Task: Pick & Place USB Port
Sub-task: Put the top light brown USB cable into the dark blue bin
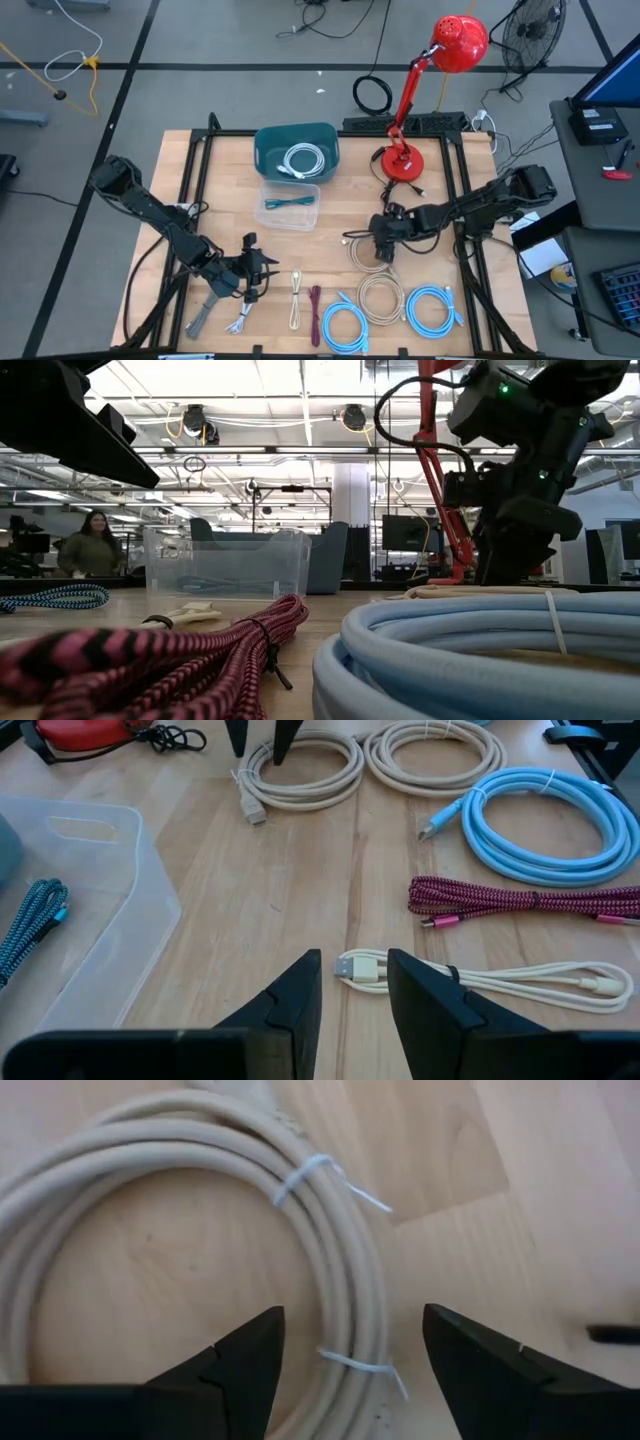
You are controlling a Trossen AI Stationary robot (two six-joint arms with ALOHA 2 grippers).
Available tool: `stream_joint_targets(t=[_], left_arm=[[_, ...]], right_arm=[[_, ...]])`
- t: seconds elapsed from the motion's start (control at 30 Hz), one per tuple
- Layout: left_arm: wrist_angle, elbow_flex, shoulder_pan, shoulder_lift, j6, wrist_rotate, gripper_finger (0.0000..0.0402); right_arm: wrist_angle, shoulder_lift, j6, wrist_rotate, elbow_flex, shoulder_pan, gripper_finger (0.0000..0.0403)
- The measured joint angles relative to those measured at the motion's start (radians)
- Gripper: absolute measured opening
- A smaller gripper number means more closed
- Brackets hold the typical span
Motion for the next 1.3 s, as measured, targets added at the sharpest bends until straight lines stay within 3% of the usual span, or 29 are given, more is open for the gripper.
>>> stream_joint_targets(t=[0.17,0.5,0.67,0.83,1.03,1.3], left_arm=[[0.0,0.0,0.0,0.0,0.0,0.0,0.012],[0.001,0.0,0.0,0.0,0.0,-0.007,0.012],[0.002,0.0,0.0,0.0,0.0,-0.007,0.012],[0.002,0.0,0.0,0.0,0.0,-0.007,0.012],[0.002,0.0,0.0,0.0,-0.001,-0.006,0.012],[0.002,0.0,0.0,0.0,-0.005,-0.004,0.012]], right_arm=[[0.05,-0.002,0.032,0.007,-0.04,0.0,0.0178],[0.213,0.002,0.033,0.034,-0.045,-0.005,0.0037],[0.249,0.002,0.019,0.038,0.013,-0.032,0.0034],[0.251,0.002,-0.02,0.143,0.116,-0.066,0.0038],[0.253,0.002,-0.184,0.243,0.289,-0.13,0.0038],[0.27,0.016,-0.366,0.243,0.491,-0.291,0.0035]])
